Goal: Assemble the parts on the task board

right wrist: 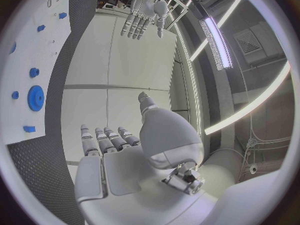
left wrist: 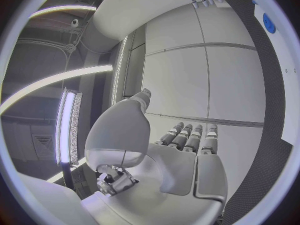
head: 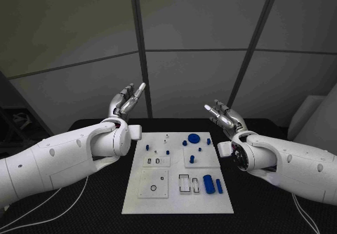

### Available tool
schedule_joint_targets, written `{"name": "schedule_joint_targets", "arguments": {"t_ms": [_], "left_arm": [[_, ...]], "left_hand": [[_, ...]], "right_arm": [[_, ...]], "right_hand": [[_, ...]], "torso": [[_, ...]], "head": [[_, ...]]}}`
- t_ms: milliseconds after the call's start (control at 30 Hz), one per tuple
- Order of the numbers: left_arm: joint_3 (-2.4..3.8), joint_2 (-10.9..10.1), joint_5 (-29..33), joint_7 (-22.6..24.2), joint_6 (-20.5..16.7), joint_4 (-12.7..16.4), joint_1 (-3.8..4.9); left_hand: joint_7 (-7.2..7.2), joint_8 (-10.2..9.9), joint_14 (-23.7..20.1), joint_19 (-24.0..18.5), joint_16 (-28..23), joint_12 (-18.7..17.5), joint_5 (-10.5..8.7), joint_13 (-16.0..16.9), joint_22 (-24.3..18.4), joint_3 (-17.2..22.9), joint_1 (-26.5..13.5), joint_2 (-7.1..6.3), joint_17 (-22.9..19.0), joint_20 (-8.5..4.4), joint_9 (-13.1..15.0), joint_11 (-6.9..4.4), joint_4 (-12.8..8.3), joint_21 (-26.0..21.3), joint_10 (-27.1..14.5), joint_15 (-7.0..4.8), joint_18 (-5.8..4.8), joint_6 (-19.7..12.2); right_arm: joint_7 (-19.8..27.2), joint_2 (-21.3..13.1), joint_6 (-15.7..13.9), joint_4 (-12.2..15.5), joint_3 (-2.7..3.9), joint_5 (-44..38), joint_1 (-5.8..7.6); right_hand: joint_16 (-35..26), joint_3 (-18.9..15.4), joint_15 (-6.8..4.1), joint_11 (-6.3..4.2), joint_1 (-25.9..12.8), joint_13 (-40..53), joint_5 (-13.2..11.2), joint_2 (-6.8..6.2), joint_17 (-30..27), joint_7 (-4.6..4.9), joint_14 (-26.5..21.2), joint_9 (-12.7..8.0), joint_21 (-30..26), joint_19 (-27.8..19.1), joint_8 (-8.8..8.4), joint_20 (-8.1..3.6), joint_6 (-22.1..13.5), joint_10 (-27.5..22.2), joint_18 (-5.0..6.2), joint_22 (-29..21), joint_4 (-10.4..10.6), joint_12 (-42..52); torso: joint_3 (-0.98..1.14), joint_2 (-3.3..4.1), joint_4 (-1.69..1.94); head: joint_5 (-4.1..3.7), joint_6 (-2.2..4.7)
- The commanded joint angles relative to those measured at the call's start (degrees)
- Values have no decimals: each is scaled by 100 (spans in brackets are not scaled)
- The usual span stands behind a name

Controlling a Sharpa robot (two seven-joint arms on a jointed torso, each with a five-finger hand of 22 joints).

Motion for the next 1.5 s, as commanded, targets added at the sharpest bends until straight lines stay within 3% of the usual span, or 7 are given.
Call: {"name": "schedule_joint_targets", "arguments": {"t_ms": [33,200,233,300,400,800,1500], "left_arm": [[2,7,84,195,247,-2,7],[2,7,84,195,247,-2,7],[1,-109,80,85,476,-21,6],[0,-139,59,85,520,-19,6],[-1,-204,-50,99,595,-16,5],[-8,-585,-523,175,819,298,-48],[-6,-1179,-574,-40,1272,1386,-125]], "left_hand": [[371,26,24,9,41,47,26,14,9,-9,133,13,9,89,9,77,-4,37,55,78,-122,66],[511,57,246,131,91,113,21,59,39,-46,182,45,44,181,30,242,-127,80,346,216,-144,210],[587,80,366,218,121,148,29,79,60,-57,203,54,61,199,44,323,-165,114,493,294,-174,303],[646,119,614,434,181,190,28,101,112,-72,255,55,97,201,69,401,-232,198,687,361,-261,467],[327,204,1681,1282,502,342,38,174,310,-123,365,58,252,204,117,520,-360,555,1307,559,-462,810],[522,1138,4928,4263,1393,1279,35,442,781,-242,1107,213,560,-10,515,119,-1025,1801,5014,-68,-57,4191],[559,773,5511,4774,1203,788,32,277,680,-373,1062,223,674,-180,271,97,-1066,1821,5443,-175,-101,4428]], "right_arm": [[-480,19,995,-87,15,-597,52],[-559,26,1150,-134,22,-682,78],[-80,-78,285,-17,22,-2244,77],[-96,-94,199,-42,22,-2528,77],[-159,-112,106,-105,22,-3057,77],[-726,-34,573,-397,28,-5177,101],[-2719,521,1695,-750,32,-8713,815]], "right_hand": [[292,131,152,208,827,145,32,-51,153,916,1211,149,413,693,253,37,830,1103,150,172,-512,267],[665,341,106,184,1346,292,-253,-231,262,811,2949,352,1290,2297,686,20,2354,3094,473,518,-1062,699],[720,367,87,175,1382,300,-270,-252,275,788,3279,369,1385,2482,738,23,2595,3440,506,547,-1123,752],[834,406,17,110,1421,320,-274,-277,308,748,3891,401,1472,2658,830,21,3026,4073,573,567,-1209,858],[878,468,-103,-7,1449,296,-278,-319,310,657,4396,425,1650,3005,937,11,3703,4540,700,615,-1347,867],[1010,898,-614,-393,1184,295,-105,-386,449,437,6113,350,2517,4061,854,-422,5093,5917,787,956,-1861,578],[2073,1399,-1167,-694,802,323,-116,-950,1750,200,8109,341,4716,4826,498,-1006,5574,6372,783,2231,-1801,291]], "torso": [[-1,1,-2],[-1,1,-2],[3,6,-17],[0,5,-12],[5,7,-2],[-6,19,-9],[-9,459,22]], "head": [[0,0],[0,0],[29,-118],[25,-130],[25,-142],[44,-187],[2,-24]]}}
